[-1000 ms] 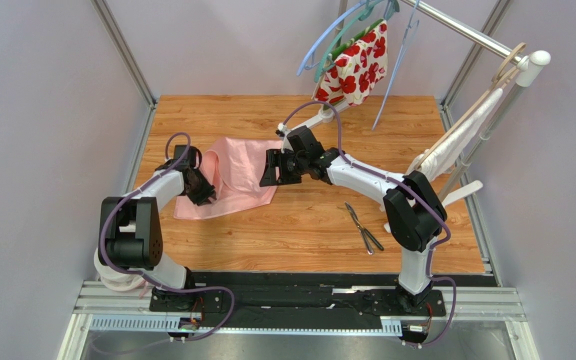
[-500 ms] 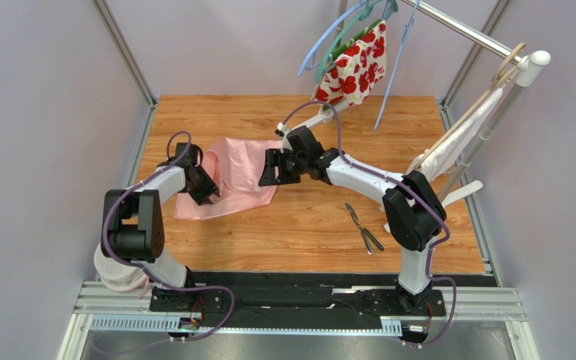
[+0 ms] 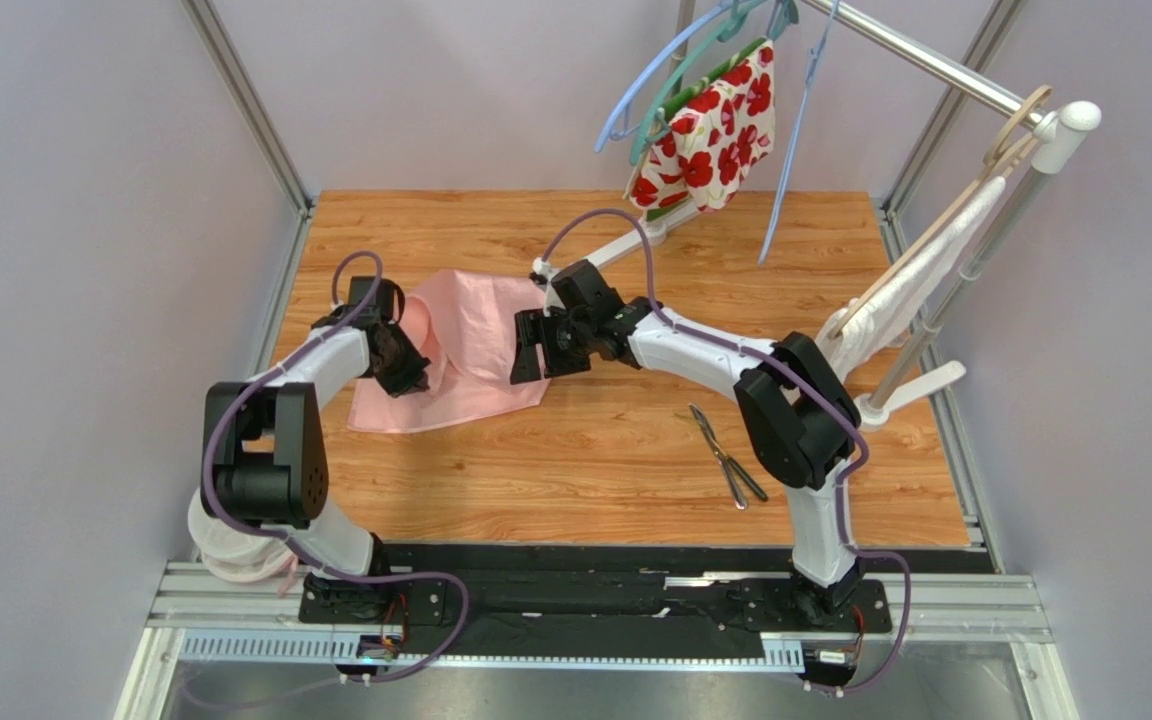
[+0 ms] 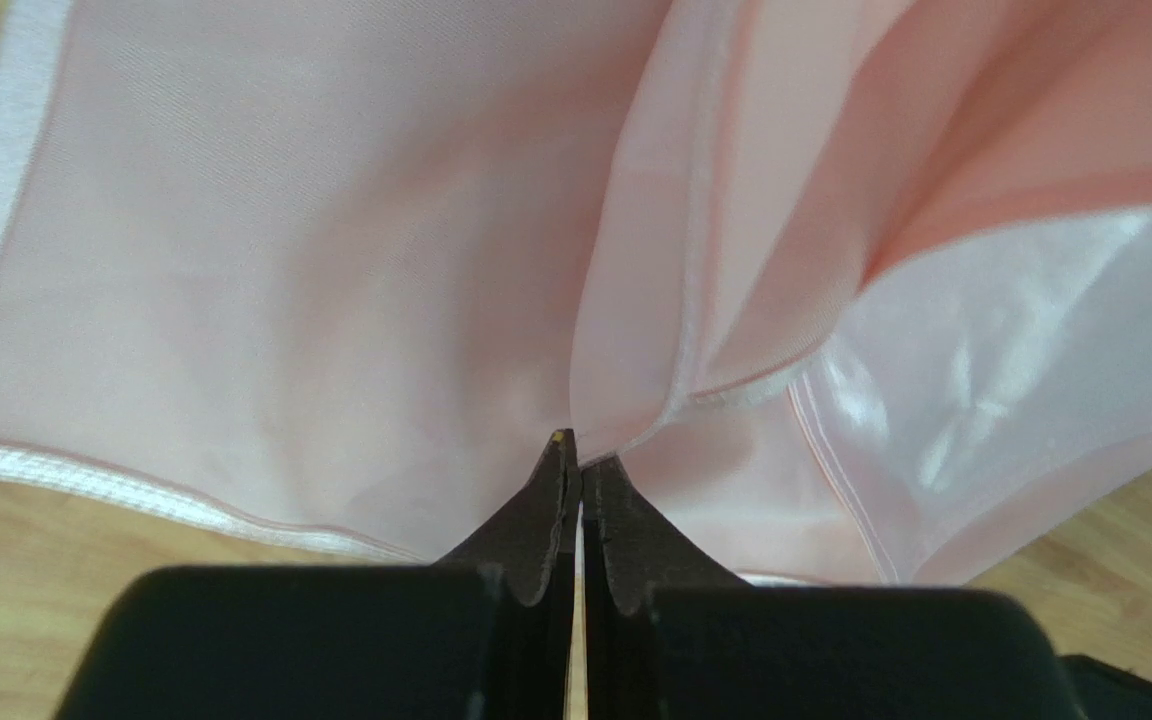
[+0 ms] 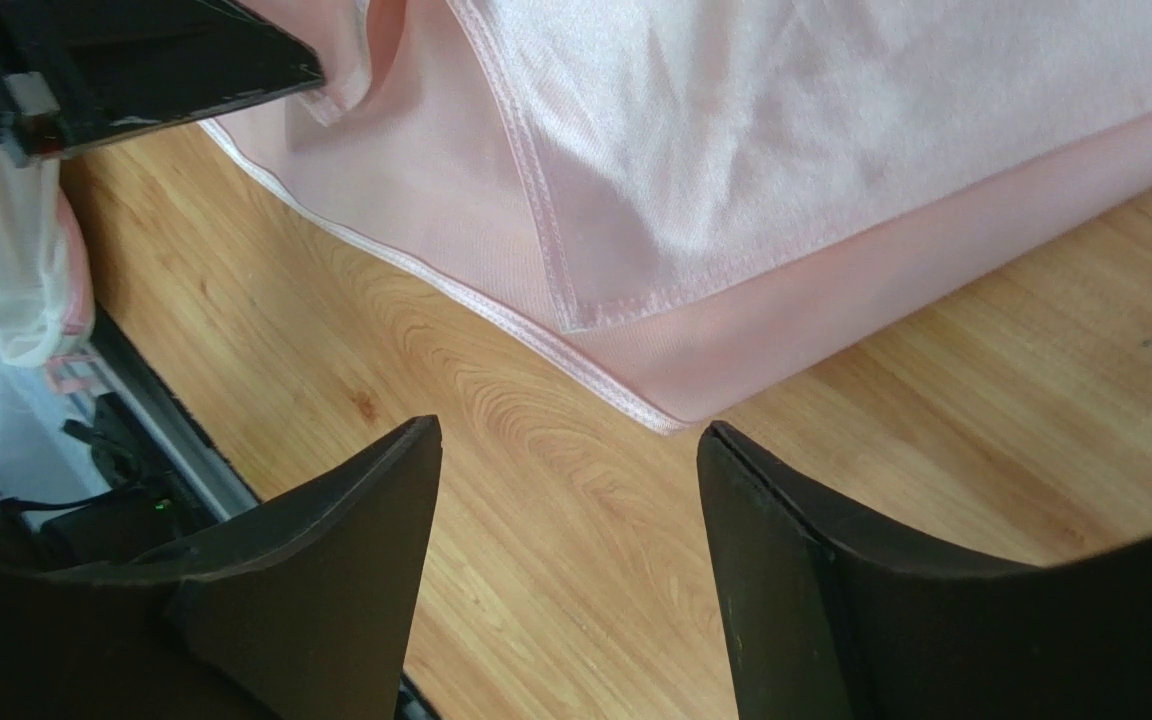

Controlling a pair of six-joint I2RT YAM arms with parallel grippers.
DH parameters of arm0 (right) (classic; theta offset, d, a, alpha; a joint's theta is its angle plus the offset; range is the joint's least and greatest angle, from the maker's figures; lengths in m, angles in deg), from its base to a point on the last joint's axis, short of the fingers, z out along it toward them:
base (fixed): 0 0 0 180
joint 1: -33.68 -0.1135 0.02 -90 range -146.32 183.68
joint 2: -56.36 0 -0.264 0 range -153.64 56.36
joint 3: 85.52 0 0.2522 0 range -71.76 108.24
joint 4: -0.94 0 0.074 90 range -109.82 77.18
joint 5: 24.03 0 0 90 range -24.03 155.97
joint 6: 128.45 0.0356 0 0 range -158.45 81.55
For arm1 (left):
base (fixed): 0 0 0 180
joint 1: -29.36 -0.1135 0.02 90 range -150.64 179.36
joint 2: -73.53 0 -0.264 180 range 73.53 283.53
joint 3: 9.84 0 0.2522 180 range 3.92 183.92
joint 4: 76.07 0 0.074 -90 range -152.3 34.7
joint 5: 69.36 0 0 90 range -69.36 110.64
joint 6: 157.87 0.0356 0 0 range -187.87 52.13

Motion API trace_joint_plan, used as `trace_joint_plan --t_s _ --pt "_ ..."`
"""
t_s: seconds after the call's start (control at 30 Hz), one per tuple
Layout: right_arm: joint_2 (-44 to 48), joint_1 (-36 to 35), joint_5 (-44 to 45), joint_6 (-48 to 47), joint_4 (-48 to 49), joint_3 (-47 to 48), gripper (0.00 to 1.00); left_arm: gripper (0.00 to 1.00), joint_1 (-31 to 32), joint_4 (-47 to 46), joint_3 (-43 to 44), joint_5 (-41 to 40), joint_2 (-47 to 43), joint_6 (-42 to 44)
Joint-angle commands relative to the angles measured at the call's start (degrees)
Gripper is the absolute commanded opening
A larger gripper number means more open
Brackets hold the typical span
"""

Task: Fold the napkin into a case and place the utensils inside
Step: Pick up the crumpled napkin from the corner of the board.

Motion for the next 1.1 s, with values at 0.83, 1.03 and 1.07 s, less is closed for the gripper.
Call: trace_joint_plan --t_s 0.83,1.03,1.07 --pt "-9.1 -11.9 20.7 -52.2 -13.1 13.3 0.54 0.0 4.5 9.4 4.5 -6.6 -18.4 6.3" --pt "-10.3 -12.4 22.8 -54.3 -10.3 11.6 0.5 0.0 4.5 9.4 4.9 -6.0 -18.5 6.1" --pt "-10.4 -12.4 22.8 -54.7 -9.7 11.3 0.49 0.0 4.5 9.4 5.0 -6.0 -18.4 6.0"
